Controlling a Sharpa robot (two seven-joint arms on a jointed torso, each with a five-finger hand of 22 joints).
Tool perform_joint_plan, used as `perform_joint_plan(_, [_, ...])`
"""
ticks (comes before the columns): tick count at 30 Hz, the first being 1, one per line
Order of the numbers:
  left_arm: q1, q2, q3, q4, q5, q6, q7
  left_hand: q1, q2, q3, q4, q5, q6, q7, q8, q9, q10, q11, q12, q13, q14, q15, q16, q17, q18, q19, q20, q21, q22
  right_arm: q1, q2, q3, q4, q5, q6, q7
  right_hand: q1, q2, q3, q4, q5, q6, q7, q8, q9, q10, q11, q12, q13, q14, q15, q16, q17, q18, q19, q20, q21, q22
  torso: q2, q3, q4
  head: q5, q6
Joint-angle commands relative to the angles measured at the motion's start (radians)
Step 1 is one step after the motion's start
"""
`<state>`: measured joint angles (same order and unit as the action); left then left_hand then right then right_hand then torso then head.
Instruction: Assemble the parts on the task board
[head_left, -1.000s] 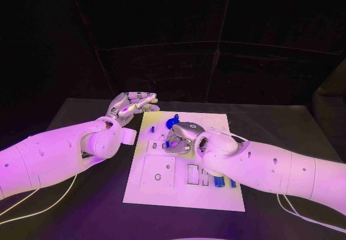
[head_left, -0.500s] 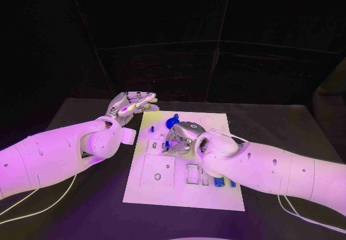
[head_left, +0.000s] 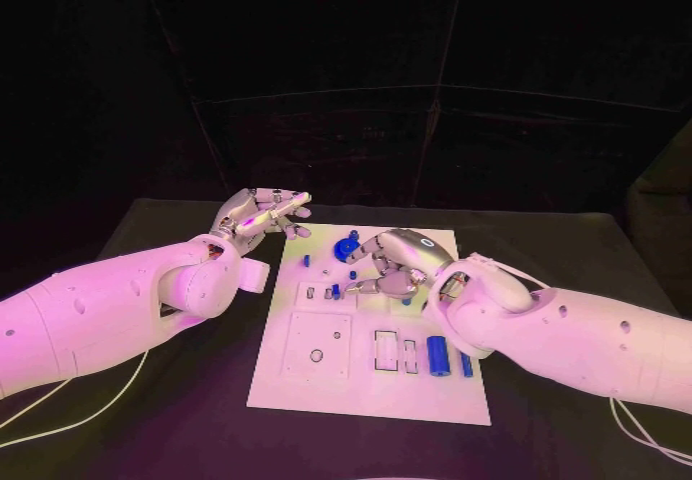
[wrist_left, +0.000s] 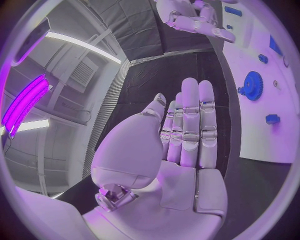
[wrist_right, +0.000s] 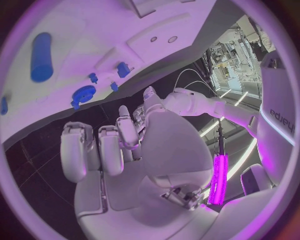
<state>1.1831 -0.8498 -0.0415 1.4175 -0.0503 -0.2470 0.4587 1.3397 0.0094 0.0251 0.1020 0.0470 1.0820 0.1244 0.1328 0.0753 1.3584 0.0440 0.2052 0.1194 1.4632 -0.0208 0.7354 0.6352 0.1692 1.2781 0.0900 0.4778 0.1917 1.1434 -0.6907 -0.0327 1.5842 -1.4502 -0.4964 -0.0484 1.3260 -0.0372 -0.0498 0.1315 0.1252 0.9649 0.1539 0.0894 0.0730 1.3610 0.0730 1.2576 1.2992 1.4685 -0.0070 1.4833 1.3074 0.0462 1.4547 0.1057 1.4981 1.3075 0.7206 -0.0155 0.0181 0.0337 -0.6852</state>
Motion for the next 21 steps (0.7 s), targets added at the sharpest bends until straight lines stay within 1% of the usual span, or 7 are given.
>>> perform_joint_plan(1, [0.002,-0.008,0.001,0.009,-0.119,0.034,-0.148,-0.057,-0.013,-0.035,0.026,0.008,0.004,-0.011,0.0,0.002,0.068,-0.009,0.055,0.039,0.075,-0.021,0.3,0.295,0.013,0.044,-0.019,0.05,0.028,0.027,-0.053,0.002,0.045,0.246,0.037,0.137,0.013,0.023,-0.004,-0.005,-0.03,0.018,-0.005,0.011,0.003,0.005,-0.008,0.001,-0.001,0.06,-0.001,-0.007,0.059,-0.001,-0.008,-0.002,-0.007,0.064,-0.01,0.0031,-0.0036,0.005,-0.002])
perform_joint_plan(4, [0.006,-0.017,0.001,0.018,-0.233,0.064,-0.279,-0.091,-0.015,-0.082,0.044,-0.002,0.028,-0.022,0.024,0.018,0.095,-0.043,0.163,0.133,0.077,-0.037,0.611,0.633,0.001,0.106,-0.045,0.207,0.17,0.06,-0.122,0.001,0.084,0.348,0.056,0.145,0.035,0.035,-0.009,-0.017,0.008,0.023,-0.007,0.016,0.002,0.007,-0.011,0.003,-0.001,0.06,-0.005,-0.008,0.058,-0.001,-0.007,-0.006,-0.007,0.064,-0.019,0.0061,-0.0055,0.012,-0.01])
perform_joint_plan(5, [0.012,-0.021,0.001,0.023,-0.311,0.098,-0.366,-0.101,-0.011,-0.095,0.05,0.002,0.041,-0.033,0.04,0.028,0.095,-0.039,0.217,0.181,0.091,-0.043,0.704,0.749,-0.029,0.139,-0.047,0.366,0.365,0.079,-0.151,0.001,0.092,0.388,0.063,0.145,0.039,0.037,-0.01,-0.02,0.016,0.024,-0.007,0.017,0.001,0.007,-0.012,0.002,-0.002,0.06,-0.005,-0.009,0.057,-0.001,-0.008,-0.007,-0.007,0.064,-0.022,0.0072,-0.0069,0.014,-0.011])
perform_joint_plan(6, [0.016,-0.022,0.001,0.025,-0.366,0.132,-0.425,-0.12,0.002,-0.124,0.066,0.011,0.025,-0.039,0.056,0.044,0.047,-0.035,0.373,0.341,0.086,-0.06,0.748,0.804,-0.052,0.143,-0.045,0.485,0.493,0.09,-0.166,0.001,0.093,0.407,0.066,0.143,0.04,0.038,-0.011,-0.021,0.019,0.025,-0.008,0.017,0.001,0.007,-0.012,0.001,-0.002,0.06,-0.005,-0.01,0.055,-0.001,-0.008,-0.007,-0.008,0.062,-0.025,0.0085,-0.0081,0.015,-0.012])
perform_joint_plan(8, [0.025,-0.023,0.001,0.032,-0.476,0.188,-0.527,-0.114,0.019,-0.134,0.069,-0.004,0.015,-0.031,0.073,0.06,0.001,-0.04,0.477,0.452,0.082,-0.038,0.757,0.817,-0.051,0.125,-0.056,0.536,0.556,0.104,-0.19,0.001,0.09,0.43,0.069,0.141,0.041,0.039,-0.012,-0.022,0.021,0.026,-0.008,0.018,0.001,0.006,-0.012,0.001,-0.003,0.059,-0.006,-0.011,0.053,-0.001,-0.01,-0.007,-0.009,0.061,-0.03,0.0097,-0.0103,0.017,-0.012])
perform_joint_plan(16, [0.055,0.008,0.001,0.036,-0.789,0.29,-0.822,-0.145,0.05,-0.204,0.122,-0.003,0.012,-0.065,0.213,0.171,-0.024,-0.055,0.819,0.798,0.108,-0.057,0.835,0.936,-0.087,0.194,-0.068,0.784,0.885,0.129,-0.231,0.001,0.058,0.466,0.072,0.136,0.047,0.048,-0.022,-0.026,0.049,0.031,-0.01,0.023,0.0,0.006,-0.015,-0.003,-0.007,0.053,-0.008,-0.027,0.024,0.004,-0.022,-0.009,-0.018,0.04,-0.043,0.0158,-0.0089,0.017,-0.019])
perform_joint_plan(21, [0.069,0.04,0.001,0.022,-0.848,0.314,-0.925,-0.171,0.03,-0.24,0.142,0.0,-0.007,-0.068,0.259,0.214,-0.026,-0.062,0.867,0.848,0.108,-0.062,0.835,0.936,-0.099,0.203,-0.068,0.834,0.959,0.132,-0.229,0.001,0.034,0.474,0.079,0.138,0.041,0.048,-0.032,-0.024,0.046,0.03,-0.01,0.023,-0.001,0.006,-0.015,-0.004,-0.009,0.051,-0.008,-0.032,0.017,0.005,-0.026,-0.01,-0.021,0.033,-0.047,0.0177,-0.009,0.02,-0.027])
